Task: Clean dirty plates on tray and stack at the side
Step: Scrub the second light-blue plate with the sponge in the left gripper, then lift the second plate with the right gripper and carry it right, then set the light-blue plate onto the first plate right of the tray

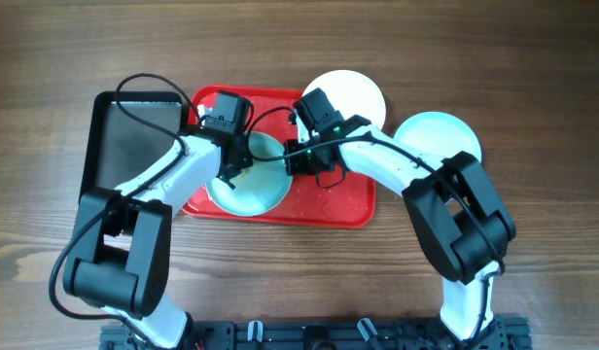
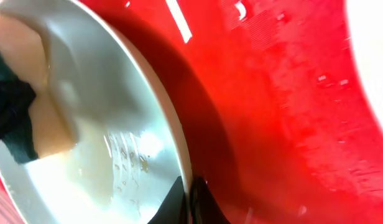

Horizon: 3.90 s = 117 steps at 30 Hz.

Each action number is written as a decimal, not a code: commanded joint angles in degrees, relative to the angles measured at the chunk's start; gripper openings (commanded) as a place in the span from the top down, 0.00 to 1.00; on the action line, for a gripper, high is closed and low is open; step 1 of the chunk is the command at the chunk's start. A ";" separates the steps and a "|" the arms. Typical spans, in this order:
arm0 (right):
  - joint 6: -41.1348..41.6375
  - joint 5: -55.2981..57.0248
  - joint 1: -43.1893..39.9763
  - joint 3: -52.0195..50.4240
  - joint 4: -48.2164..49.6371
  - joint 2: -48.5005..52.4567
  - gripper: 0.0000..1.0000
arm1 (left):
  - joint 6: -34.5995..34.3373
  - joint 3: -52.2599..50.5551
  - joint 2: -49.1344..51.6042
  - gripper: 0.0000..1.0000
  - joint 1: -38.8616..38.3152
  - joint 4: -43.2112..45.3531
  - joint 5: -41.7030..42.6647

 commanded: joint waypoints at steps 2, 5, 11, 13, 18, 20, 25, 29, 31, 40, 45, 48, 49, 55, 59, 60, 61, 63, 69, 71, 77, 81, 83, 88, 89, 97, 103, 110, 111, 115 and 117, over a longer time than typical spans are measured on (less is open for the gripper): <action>-0.63 -1.05 0.07 0.57 -0.50 1.22 0.96 | 1.18 -1.40 1.05 0.96 -0.33 -7.23 10.95; -0.61 -1.29 0.07 0.57 -0.87 1.22 0.96 | 5.79 -1.42 1.05 0.96 -0.33 -8.90 26.62; -0.61 -4.76 0.09 0.57 -1.81 1.22 0.96 | 8.35 -1.42 1.05 0.96 -0.44 -9.53 37.09; -0.61 -5.99 0.26 0.44 -2.03 1.25 0.96 | 8.33 -1.42 1.05 0.96 -0.44 -8.57 37.20; 0.66 -6.40 0.46 0.02 -1.84 1.29 0.96 | 7.37 -1.42 1.07 0.96 -0.44 -2.21 37.11; 0.68 -6.47 0.46 0.02 -1.77 1.29 0.96 | 6.56 -1.42 1.07 0.96 -0.44 1.14 36.02; 0.57 -6.40 0.46 0.02 -1.79 1.29 0.96 | 6.62 -1.42 1.07 0.96 -0.44 7.50 31.19; 0.44 -6.38 0.46 0.02 -1.77 1.29 0.96 | 6.56 -1.42 1.07 0.96 -0.35 7.21 19.93; 0.35 -6.38 0.46 0.02 -1.79 1.29 0.96 | 5.38 -1.42 1.07 0.96 -0.09 5.18 12.04; 0.26 -6.14 0.46 0.02 -1.73 1.29 0.96 | -5.46 -0.94 1.07 0.96 5.35 -12.04 -8.22; 0.26 -5.88 0.44 0.02 -1.73 1.29 0.96 | -2.10 0.26 1.07 0.96 6.01 -16.37 11.54; 0.26 -5.95 0.46 0.02 -1.84 1.29 0.96 | 6.19 0.26 1.07 0.96 5.97 -15.41 31.89; 0.26 -5.95 0.44 0.02 -1.88 1.29 0.96 | 8.76 0.26 1.07 0.96 5.97 -14.82 37.46; 0.17 -5.97 0.46 0.02 -2.16 1.29 0.96 | 11.13 0.26 1.07 0.96 5.99 -8.87 40.50; 0.02 -5.92 0.46 0.02 -2.34 1.29 0.96 | 10.12 0.24 1.18 0.96 5.99 -4.79 33.40; 0.07 -5.92 0.46 0.02 -2.23 1.29 0.96 | 8.83 0.24 1.22 0.96 5.99 -4.33 30.53; 0.07 -5.92 0.46 0.02 -2.16 1.29 0.96 | 7.23 0.24 1.49 0.96 5.99 -3.69 26.47; 0.44 -5.66 0.44 0.02 -2.05 1.29 0.96 | 4.24 0.24 1.77 0.96 5.99 -3.04 18.95; 2.43 -3.06 0.44 0.02 -3.34 1.29 0.96 | -3.65 4.68 1.81 0.96 6.32 -8.44 -9.31; 3.30 -2.36 0.44 0.02 -3.63 1.29 0.96 | -3.80 9.84 1.81 0.96 7.28 -13.55 -5.66; 3.72 -1.49 0.44 0.04 -4.22 1.27 0.96 | -3.34 27.45 1.81 0.96 11.39 -26.82 6.99; 3.26 0.52 0.39 0.22 -4.42 -0.35 0.96 | 0.48 32.41 1.81 0.96 12.22 -29.83 6.86; 3.21 3.15 0.39 0.22 -5.03 -2.36 0.96 | 0.63 32.28 1.84 0.96 12.37 -30.03 6.71; 0.07 12.94 1.40 0.22 -8.72 -12.48 0.96 | 0.59 29.99 2.05 0.96 12.52 -29.18 6.51; -0.94 16.63 2.34 0.22 -9.57 -15.17 0.96 | 0.59 29.64 2.08 0.96 12.52 -28.94 6.51; -2.45 52.48 12.26 0.22 -13.16 -23.52 0.96 | 0.59 27.39 2.27 0.96 12.50 -27.10 6.54; -1.90 66.93 18.14 0.20 -16.87 -23.30 0.96 | 0.59 26.43 2.27 0.96 12.50 -26.86 6.54; -0.90 84.85 23.85 0.20 -19.43 -23.32 0.96 | 0.55 26.43 2.27 0.96 12.50 -26.56 6.56; -1.20 87.47 24.48 0.20 -19.56 -23.30 0.96 | 0.57 26.43 2.27 0.96 12.50 -26.56 6.56; -5.01 96.61 26.45 0.20 -19.52 -23.32 0.96 | 0.57 26.43 2.29 0.96 12.50 -26.56 6.56; -6.12 100.00 26.88 0.20 -19.50 -23.32 0.96 | 0.55 26.43 2.29 0.96 12.50 -26.58 6.56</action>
